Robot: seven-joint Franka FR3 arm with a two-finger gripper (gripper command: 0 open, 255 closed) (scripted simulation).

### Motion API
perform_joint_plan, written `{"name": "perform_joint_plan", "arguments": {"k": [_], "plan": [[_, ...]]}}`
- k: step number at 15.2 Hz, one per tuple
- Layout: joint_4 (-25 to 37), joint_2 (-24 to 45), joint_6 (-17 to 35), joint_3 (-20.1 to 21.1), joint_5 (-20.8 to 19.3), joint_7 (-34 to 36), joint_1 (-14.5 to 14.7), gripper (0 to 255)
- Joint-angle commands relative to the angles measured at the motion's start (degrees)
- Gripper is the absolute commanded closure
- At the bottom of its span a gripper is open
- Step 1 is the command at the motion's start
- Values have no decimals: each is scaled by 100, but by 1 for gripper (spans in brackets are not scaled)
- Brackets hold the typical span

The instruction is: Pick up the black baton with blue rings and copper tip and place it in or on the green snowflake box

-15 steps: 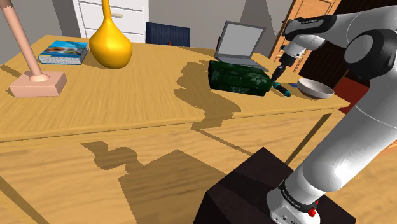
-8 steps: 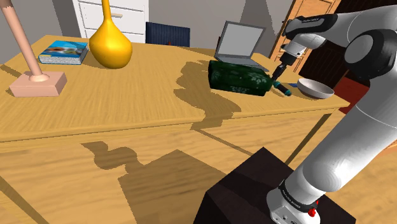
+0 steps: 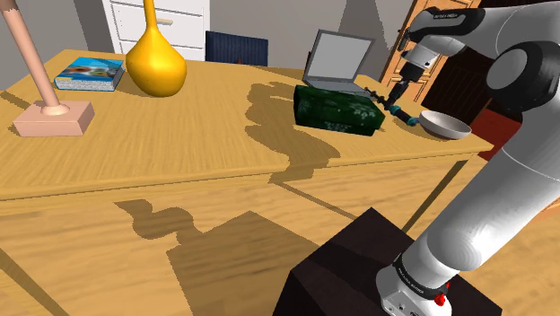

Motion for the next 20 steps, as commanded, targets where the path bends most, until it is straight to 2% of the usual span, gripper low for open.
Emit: {"name": "perform_joint_plan", "arguments": {"k": [1,12,20], "plan": [[183,35,-163,-17,20,-4,-17,255],[1264,285,-1077,-89,188,26,-105,255],[2259,656,-1834,-180,470,-19,-290,255]]}}
